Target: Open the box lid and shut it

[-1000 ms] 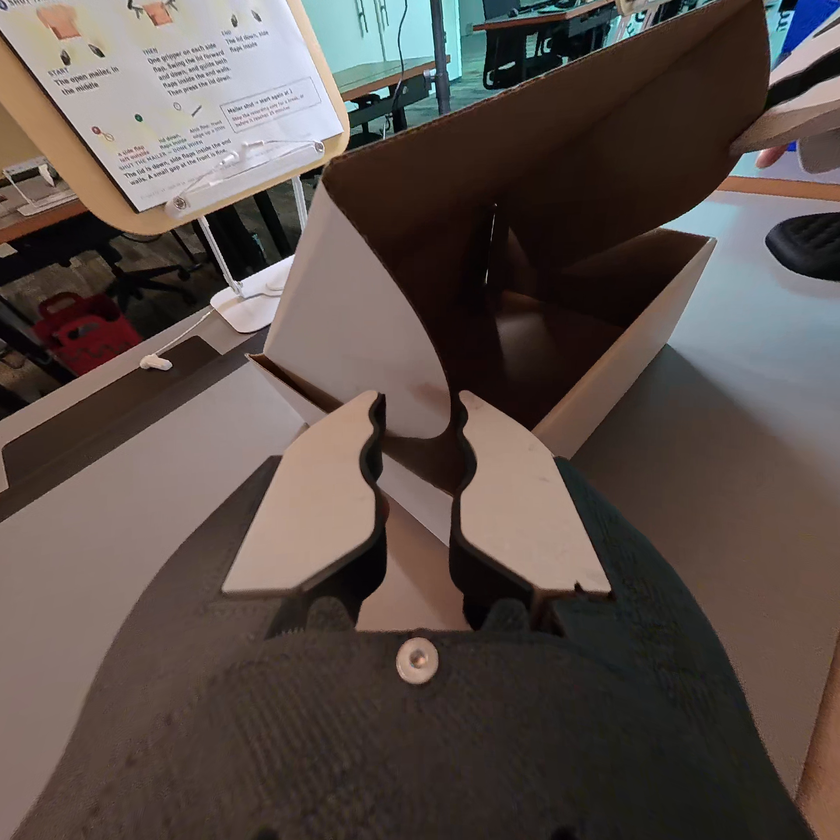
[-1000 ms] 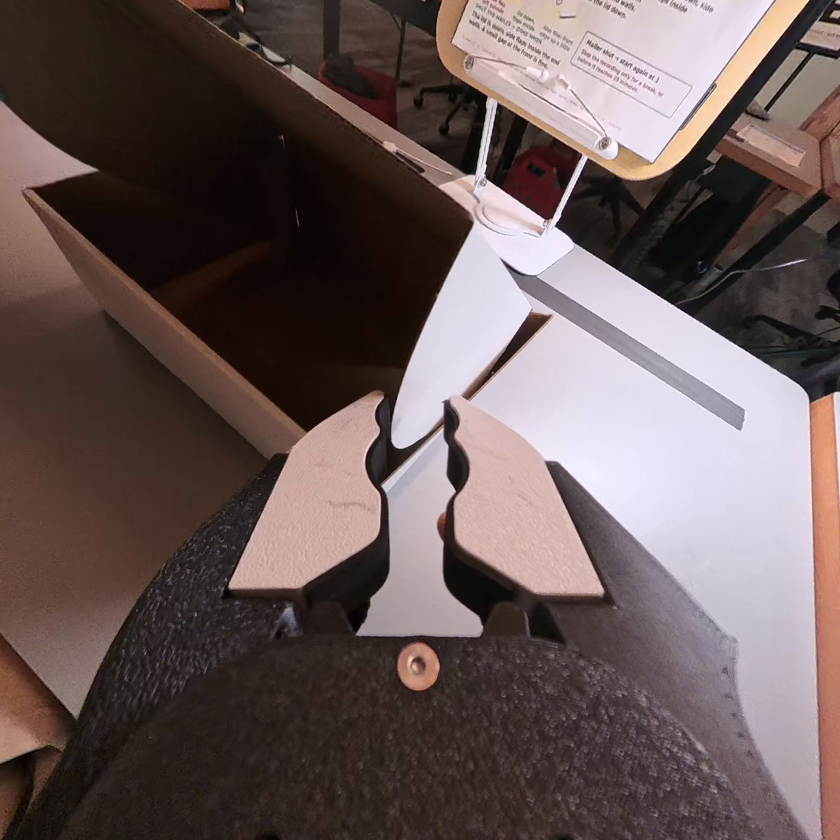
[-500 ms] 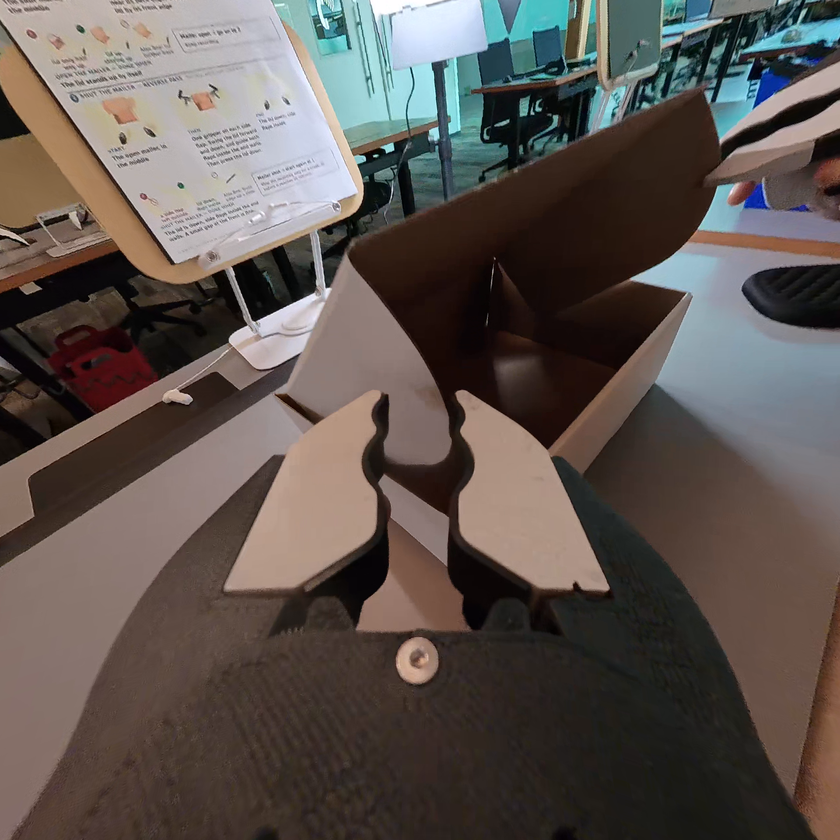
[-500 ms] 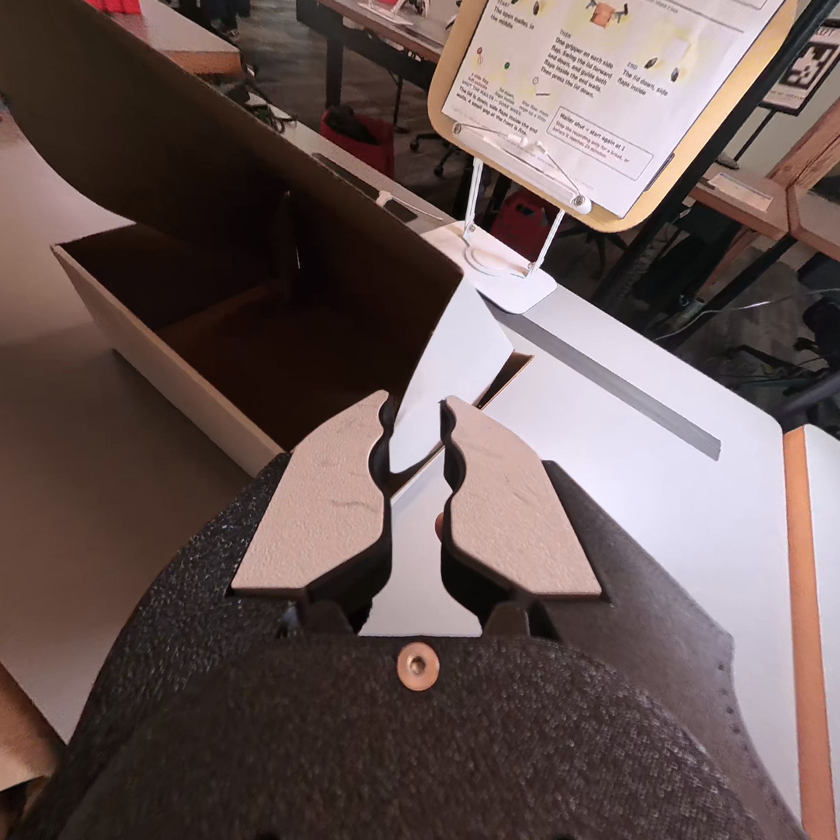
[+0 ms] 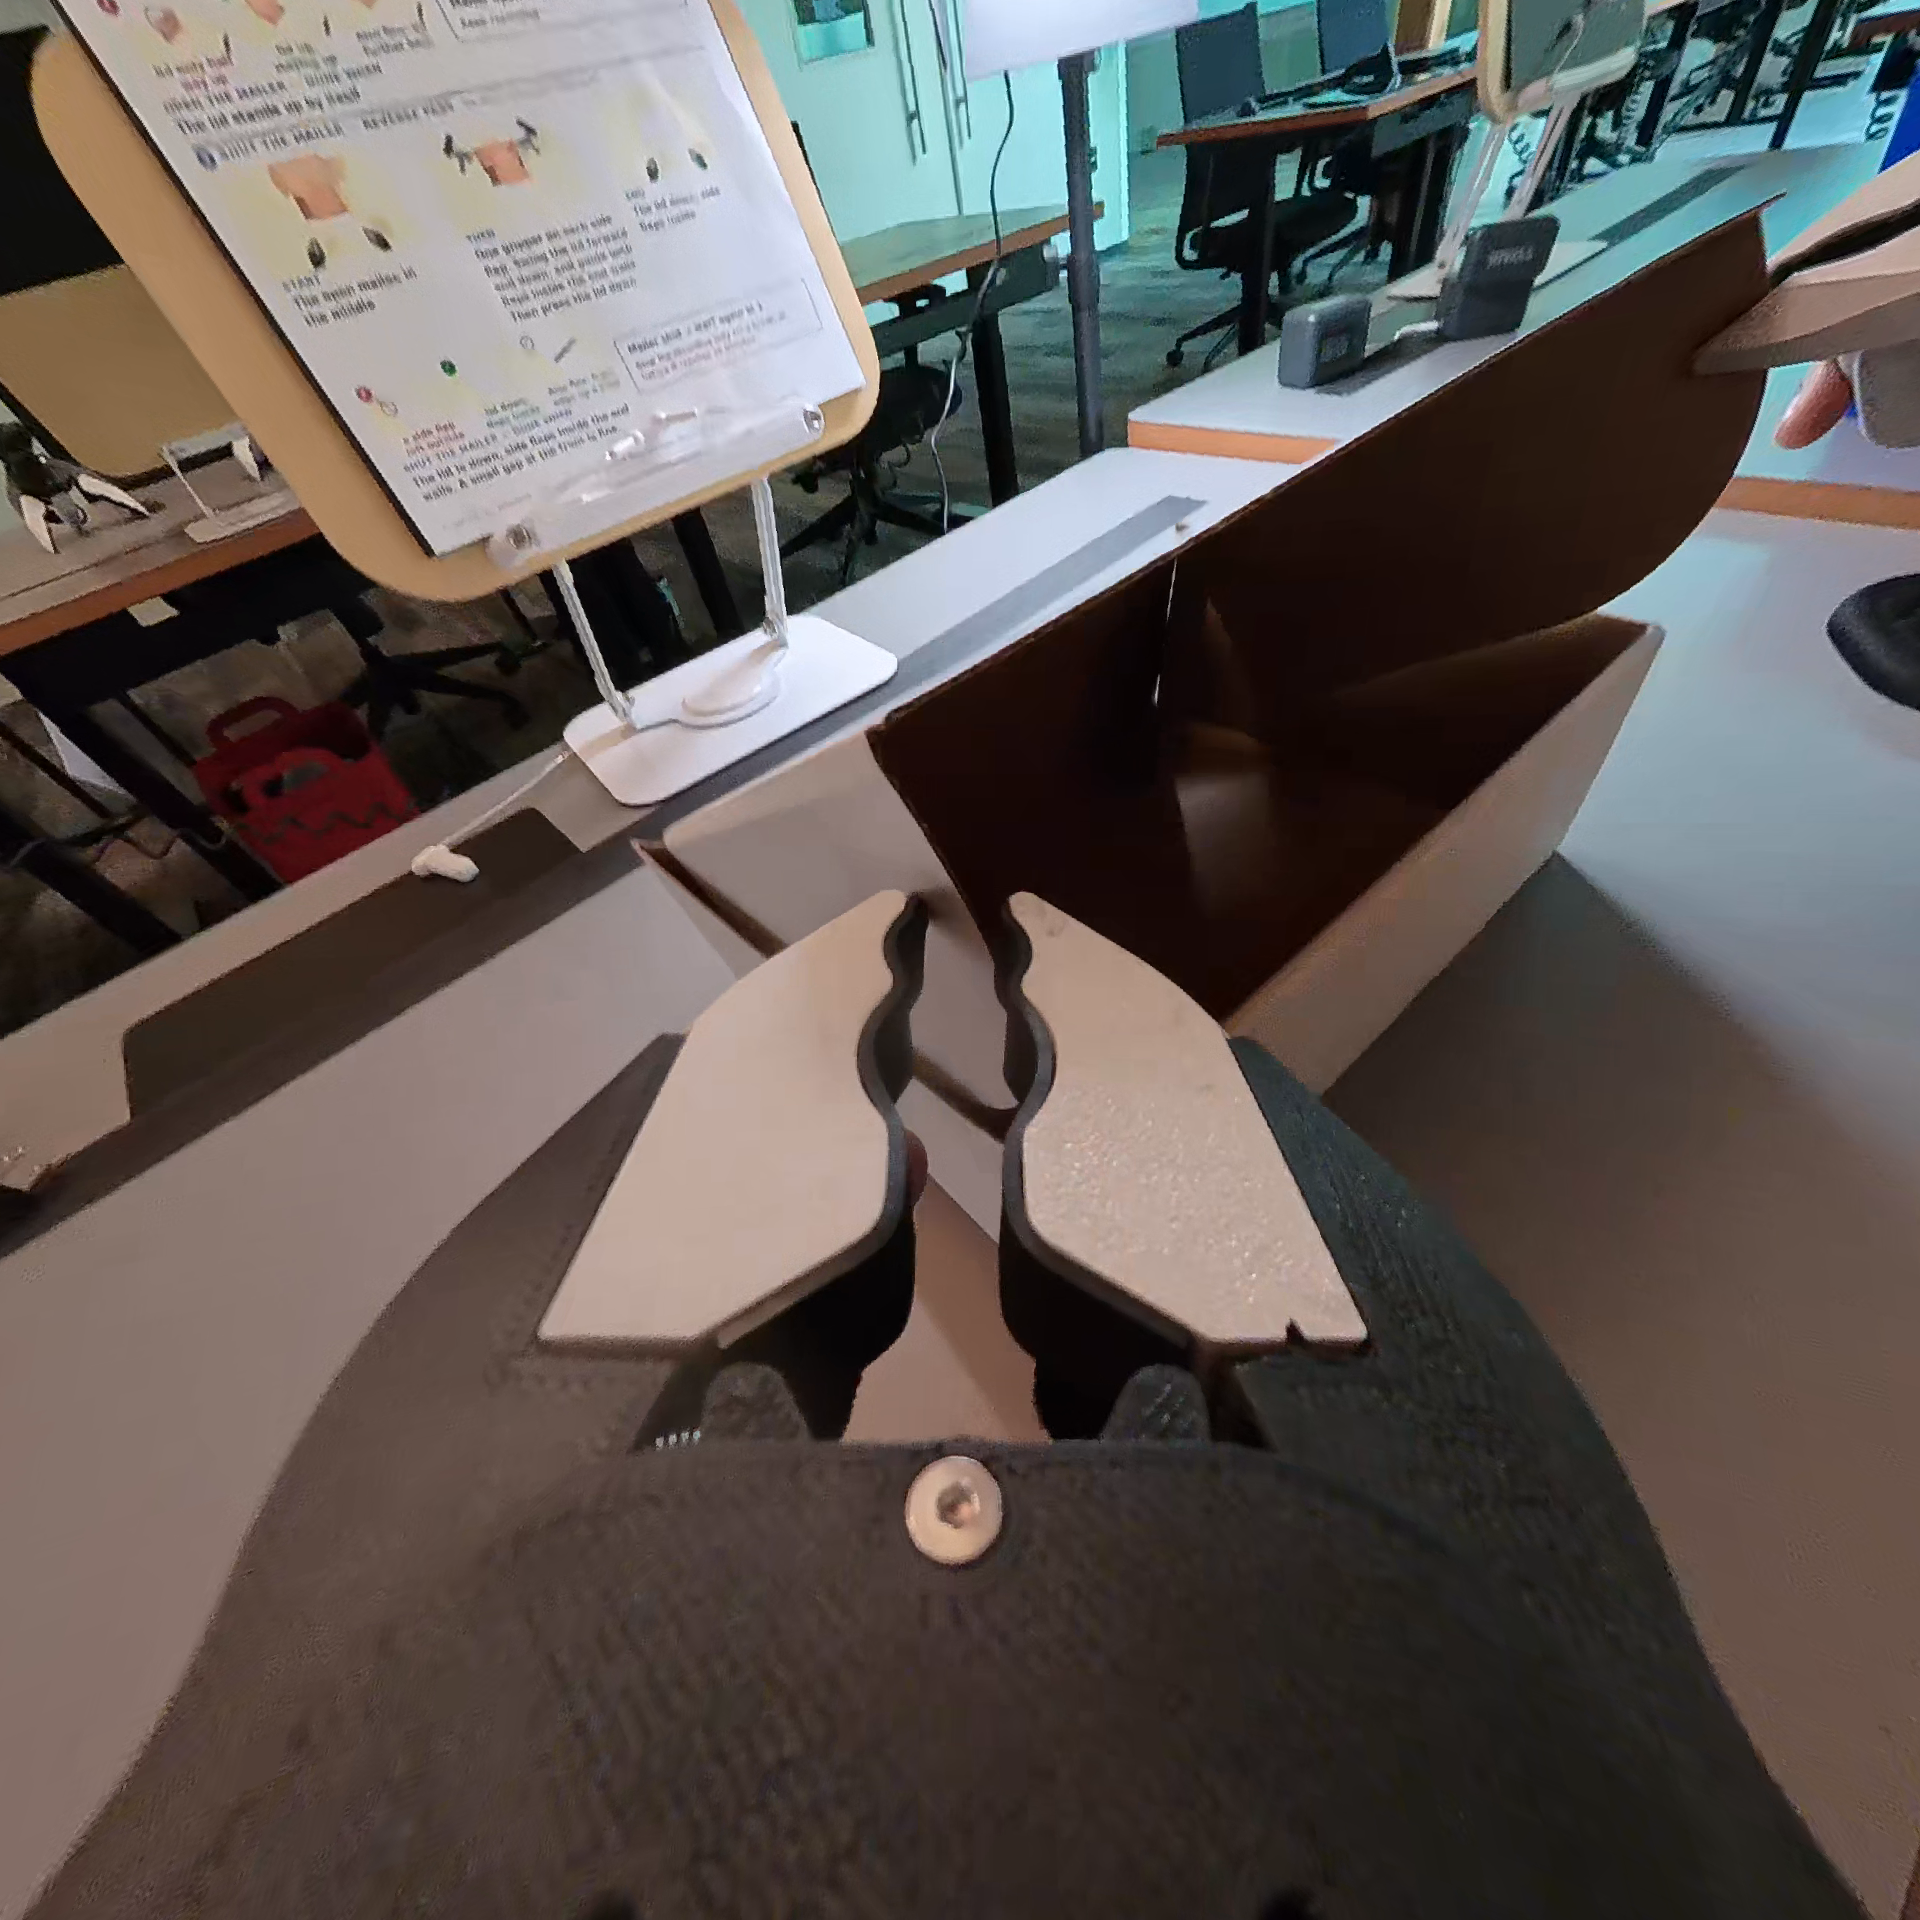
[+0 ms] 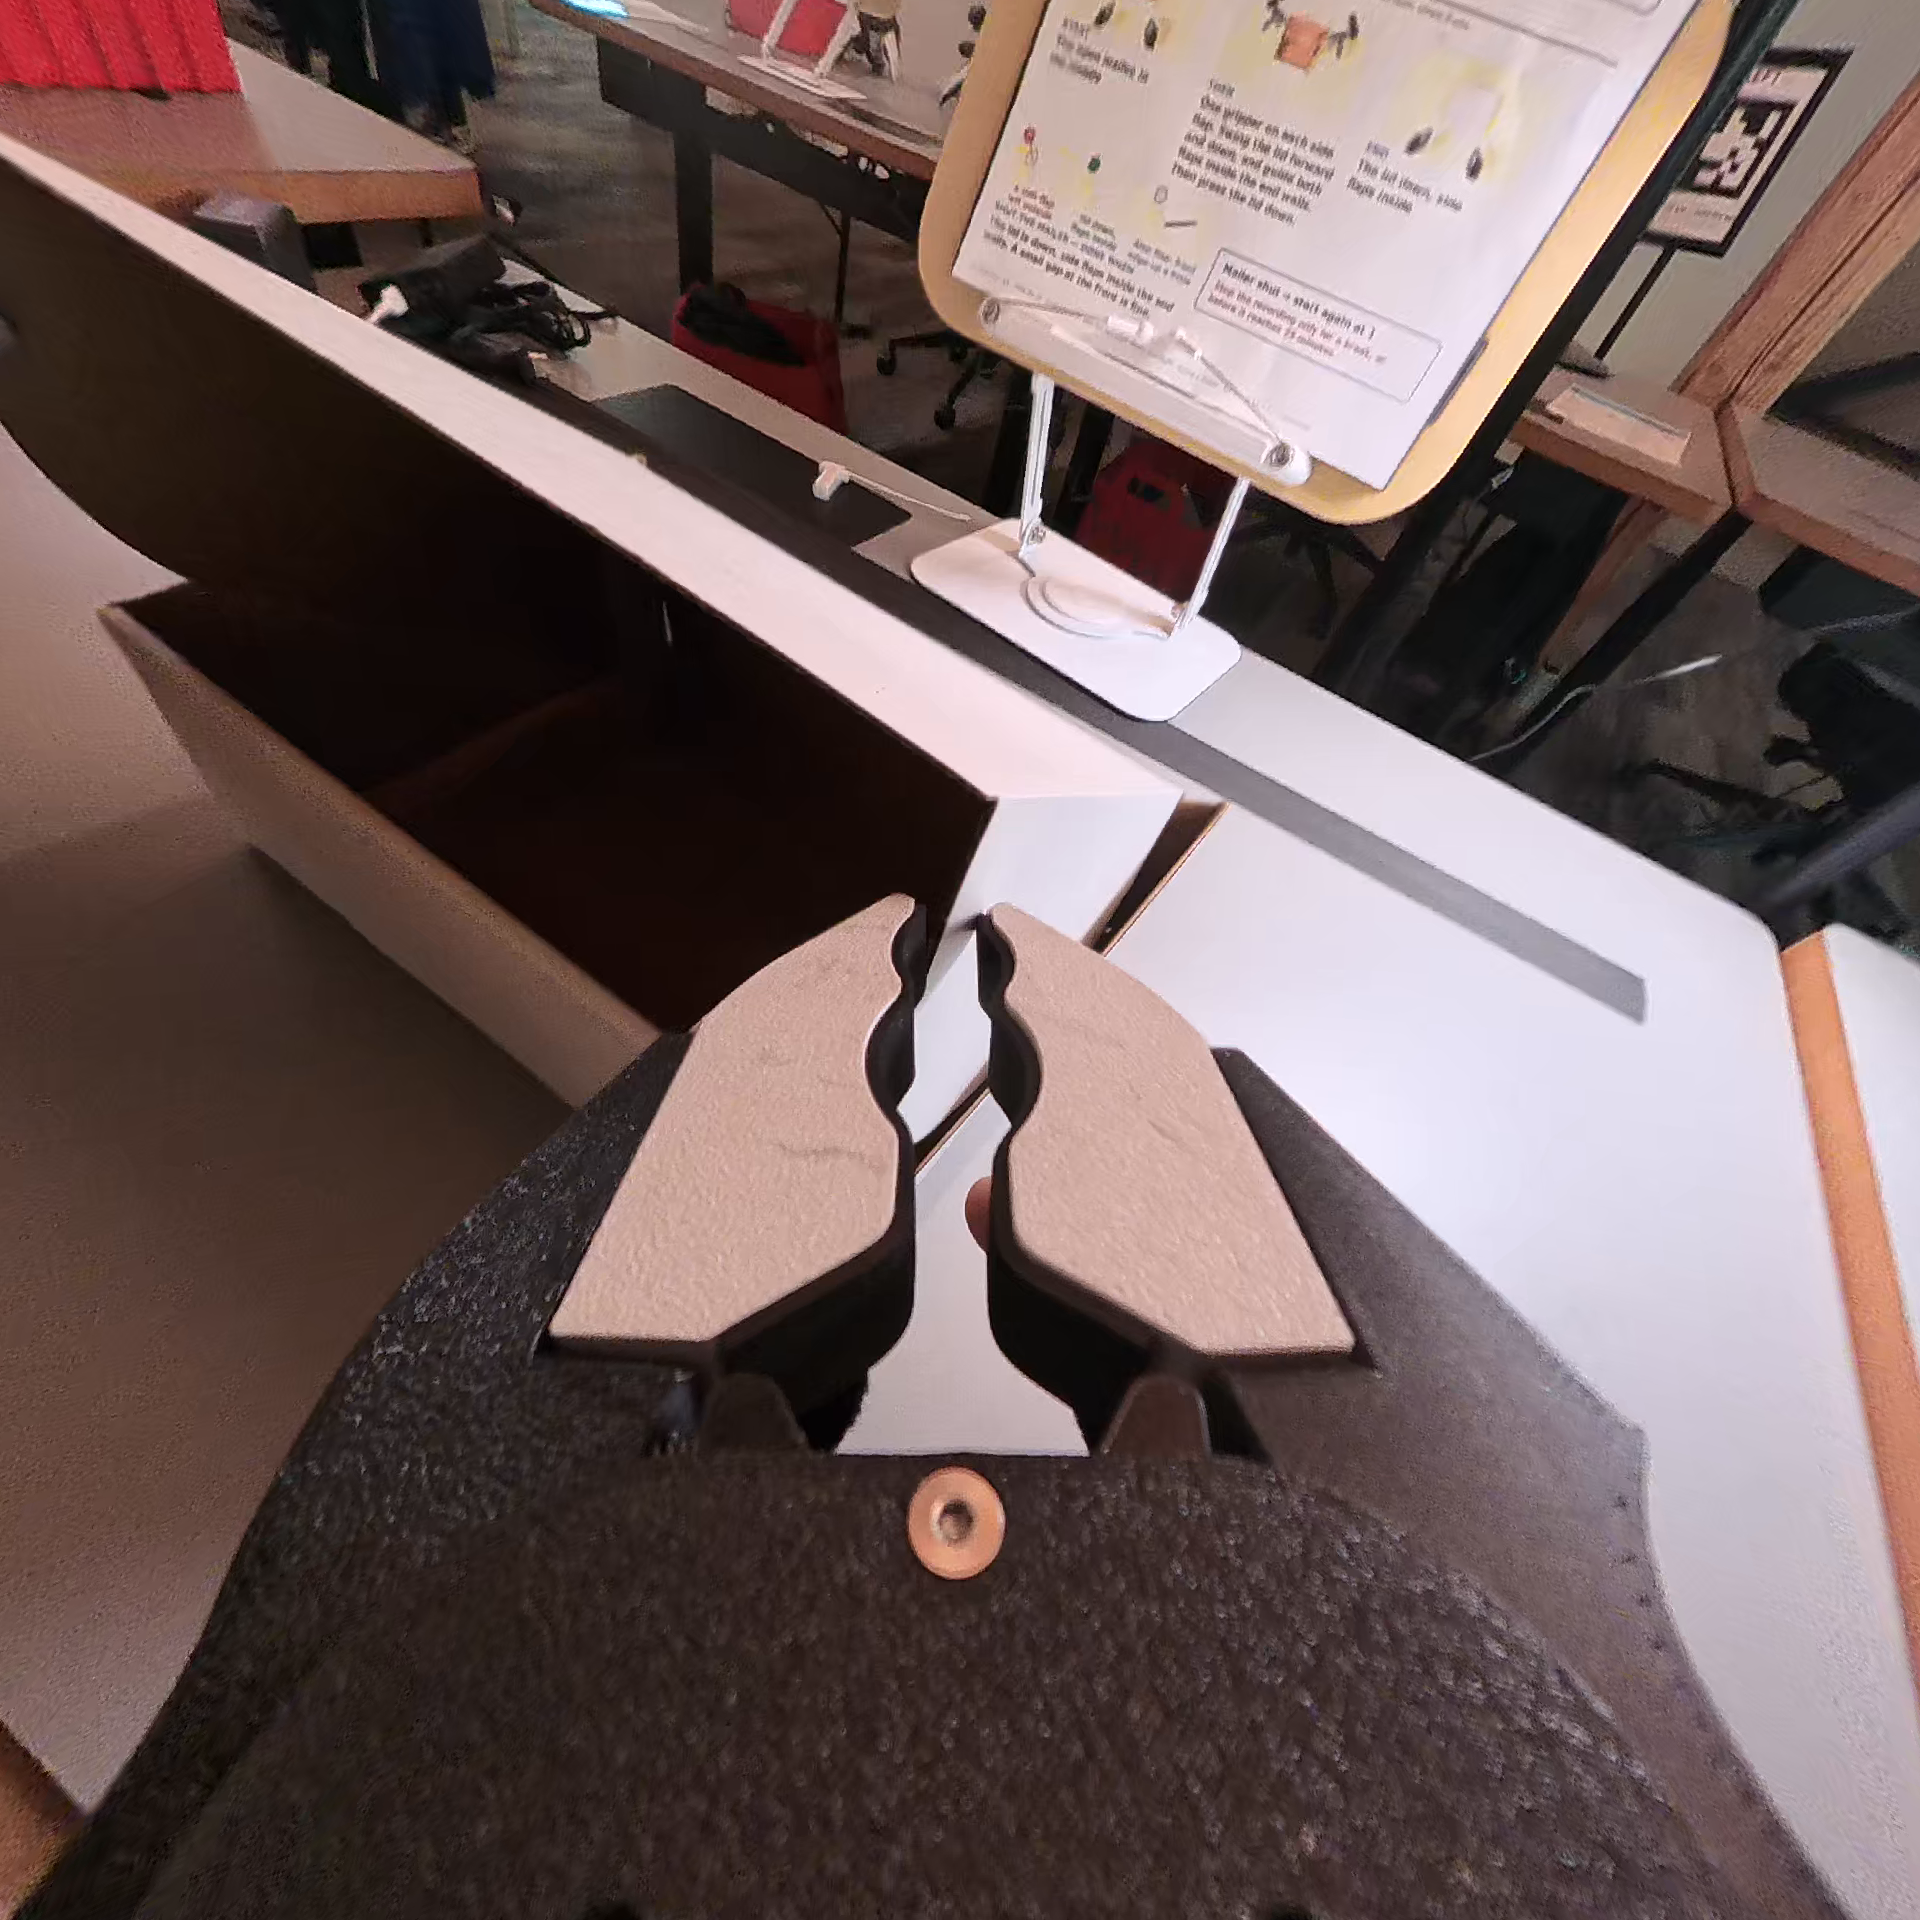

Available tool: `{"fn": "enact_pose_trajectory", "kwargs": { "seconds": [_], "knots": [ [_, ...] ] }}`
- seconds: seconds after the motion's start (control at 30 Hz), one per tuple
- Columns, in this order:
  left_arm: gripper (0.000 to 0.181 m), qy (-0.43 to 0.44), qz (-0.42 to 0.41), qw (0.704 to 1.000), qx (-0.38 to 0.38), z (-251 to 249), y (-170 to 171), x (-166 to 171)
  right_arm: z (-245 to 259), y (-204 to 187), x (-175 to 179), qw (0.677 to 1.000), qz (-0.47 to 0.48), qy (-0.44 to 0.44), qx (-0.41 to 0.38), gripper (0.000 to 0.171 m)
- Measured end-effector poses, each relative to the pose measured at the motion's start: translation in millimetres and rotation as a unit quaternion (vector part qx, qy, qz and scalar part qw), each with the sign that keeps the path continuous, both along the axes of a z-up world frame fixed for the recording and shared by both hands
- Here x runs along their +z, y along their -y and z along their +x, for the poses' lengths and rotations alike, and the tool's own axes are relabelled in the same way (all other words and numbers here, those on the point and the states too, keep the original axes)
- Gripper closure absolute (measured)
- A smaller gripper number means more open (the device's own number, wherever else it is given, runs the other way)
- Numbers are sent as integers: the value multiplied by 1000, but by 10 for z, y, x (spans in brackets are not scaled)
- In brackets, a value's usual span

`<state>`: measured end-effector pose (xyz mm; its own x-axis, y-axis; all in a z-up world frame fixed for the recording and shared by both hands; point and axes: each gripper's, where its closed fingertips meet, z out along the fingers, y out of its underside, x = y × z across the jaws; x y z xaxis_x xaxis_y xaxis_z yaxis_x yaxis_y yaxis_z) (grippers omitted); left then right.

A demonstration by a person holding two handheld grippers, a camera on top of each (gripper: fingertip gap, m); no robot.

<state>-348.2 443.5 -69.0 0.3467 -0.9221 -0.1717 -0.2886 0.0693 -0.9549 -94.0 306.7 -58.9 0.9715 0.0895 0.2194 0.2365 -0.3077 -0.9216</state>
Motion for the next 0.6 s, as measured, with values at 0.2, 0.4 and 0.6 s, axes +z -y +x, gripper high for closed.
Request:
{"fn": "enact_pose_trajectory", "kwargs": {
  "seconds": [0.2, 0.4, 0.6],
  "knots": [
    [171, 15, -38, 999, 8, -53, 71, -360, -56, 100, -352, 999, 25, -30, -18, 163],
    [171, 33, -38, 998, 24, -21, 14, -326, -28, 32, -330, 998, 35, -49, -26, 163],
    [170, 29, -27, 999, 37, 102, -104, -338, -13, -116, -334, 997, 49, -58, -17, 163]
  ]
}}
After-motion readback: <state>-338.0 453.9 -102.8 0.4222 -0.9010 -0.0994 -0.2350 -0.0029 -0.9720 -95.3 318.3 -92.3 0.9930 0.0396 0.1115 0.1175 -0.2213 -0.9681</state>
